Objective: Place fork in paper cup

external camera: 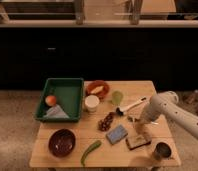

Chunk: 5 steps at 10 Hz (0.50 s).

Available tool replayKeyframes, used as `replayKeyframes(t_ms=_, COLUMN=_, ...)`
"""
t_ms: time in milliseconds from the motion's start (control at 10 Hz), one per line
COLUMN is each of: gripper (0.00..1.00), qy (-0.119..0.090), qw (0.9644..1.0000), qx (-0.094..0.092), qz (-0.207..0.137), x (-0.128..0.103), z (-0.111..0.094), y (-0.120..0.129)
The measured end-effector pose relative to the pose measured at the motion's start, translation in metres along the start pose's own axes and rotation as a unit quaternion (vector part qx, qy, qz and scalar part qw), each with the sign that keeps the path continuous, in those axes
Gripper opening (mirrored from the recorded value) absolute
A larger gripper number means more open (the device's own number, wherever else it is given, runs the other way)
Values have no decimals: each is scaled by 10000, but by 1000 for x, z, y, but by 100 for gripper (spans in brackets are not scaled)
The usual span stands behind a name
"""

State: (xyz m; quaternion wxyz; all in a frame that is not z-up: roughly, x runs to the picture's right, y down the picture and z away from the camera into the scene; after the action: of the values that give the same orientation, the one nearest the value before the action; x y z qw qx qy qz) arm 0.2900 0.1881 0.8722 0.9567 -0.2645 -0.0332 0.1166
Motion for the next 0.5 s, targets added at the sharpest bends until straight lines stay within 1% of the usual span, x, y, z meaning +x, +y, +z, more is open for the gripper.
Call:
replayKeyframes(t_ms=200, gripper=0, qy=-33, qw=10000, qx=4, qz=-77, x=0, z=0, y=-1)
replayKeyframes(t_ms=500, gripper=0, qy=-86, qw=9998, qx=83, qz=-129, x=0, z=-10, y=-2)
